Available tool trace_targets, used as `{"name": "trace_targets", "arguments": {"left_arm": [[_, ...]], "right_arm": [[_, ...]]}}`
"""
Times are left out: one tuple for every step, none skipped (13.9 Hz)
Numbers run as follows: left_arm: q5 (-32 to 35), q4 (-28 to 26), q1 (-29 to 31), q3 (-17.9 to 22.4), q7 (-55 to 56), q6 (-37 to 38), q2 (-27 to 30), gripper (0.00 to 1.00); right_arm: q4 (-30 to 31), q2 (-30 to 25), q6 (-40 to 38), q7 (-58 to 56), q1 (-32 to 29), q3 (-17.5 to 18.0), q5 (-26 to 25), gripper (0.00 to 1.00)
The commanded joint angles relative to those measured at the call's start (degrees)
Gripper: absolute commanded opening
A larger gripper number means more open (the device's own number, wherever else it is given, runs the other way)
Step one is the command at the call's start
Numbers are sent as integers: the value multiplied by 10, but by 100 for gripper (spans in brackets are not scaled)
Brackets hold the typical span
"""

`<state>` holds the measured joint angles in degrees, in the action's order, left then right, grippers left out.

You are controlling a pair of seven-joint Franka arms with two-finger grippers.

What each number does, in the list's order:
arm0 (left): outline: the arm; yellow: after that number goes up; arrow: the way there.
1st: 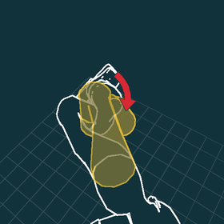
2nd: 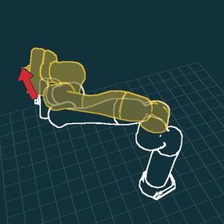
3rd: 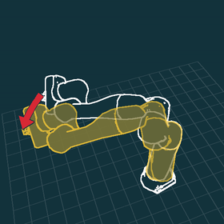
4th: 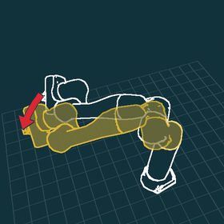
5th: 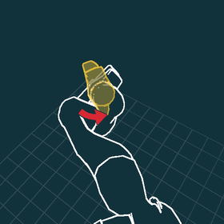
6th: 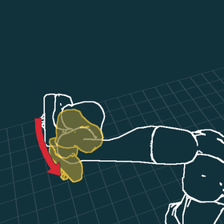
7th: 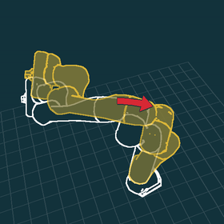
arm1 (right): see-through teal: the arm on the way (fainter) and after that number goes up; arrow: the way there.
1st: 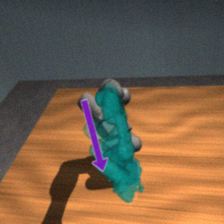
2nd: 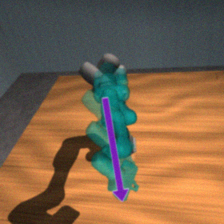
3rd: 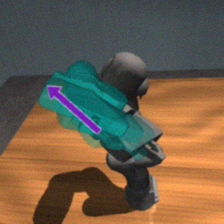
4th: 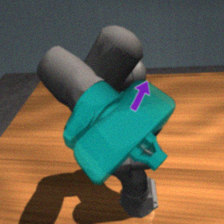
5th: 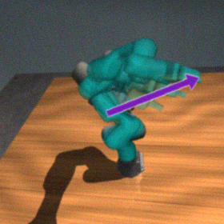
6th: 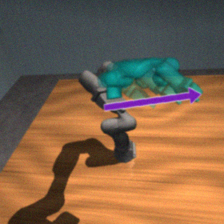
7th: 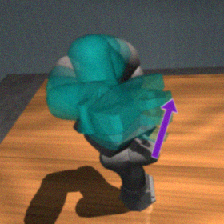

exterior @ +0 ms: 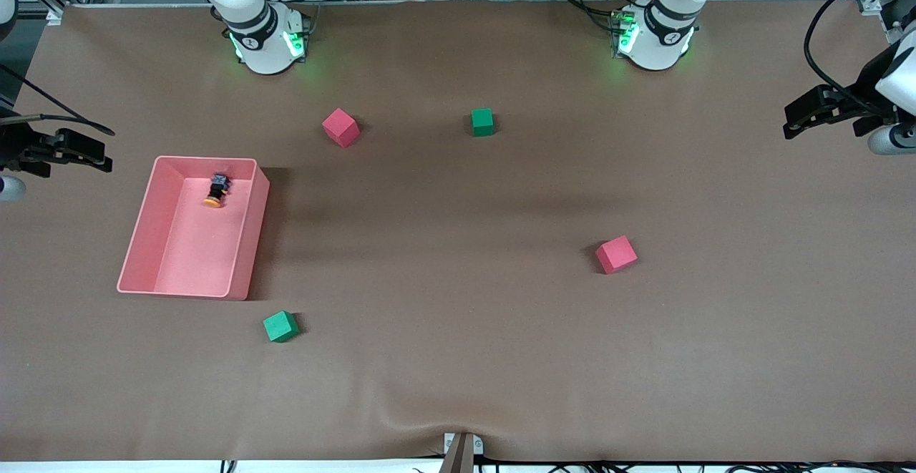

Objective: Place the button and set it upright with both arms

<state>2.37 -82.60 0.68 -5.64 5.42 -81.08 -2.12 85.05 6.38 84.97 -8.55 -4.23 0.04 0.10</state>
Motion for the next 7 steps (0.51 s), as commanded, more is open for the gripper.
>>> {"name": "trace_targets", "arguments": {"left_arm": [[4, 5, 2, -2, -11, 7, 2, 100], [3, 5, 2, -2, -12, 7, 2, 100], [4, 5, 2, -2, -12, 7, 1, 100], [4, 5, 2, -2, -12, 7, 0, 100], [2, 5, 3, -2, -12, 7, 0, 100], [2, 6, 3, -2, -9, 7, -1, 100], [2, 10, 2, -2, -9, 7, -2, 100]], "right_arm": [[0, -2, -3, 4, -9, 5, 7, 100], [1, -2, -3, 5, -9, 5, 7, 100], [1, -2, -3, 6, -9, 5, 7, 100], [1, -2, -4, 6, -9, 5, 8, 100], [1, -2, -4, 6, -9, 5, 7, 100], [1, -1, -4, 6, -9, 5, 8, 100], [1, 0, -3, 6, -9, 5, 8, 100]]}}
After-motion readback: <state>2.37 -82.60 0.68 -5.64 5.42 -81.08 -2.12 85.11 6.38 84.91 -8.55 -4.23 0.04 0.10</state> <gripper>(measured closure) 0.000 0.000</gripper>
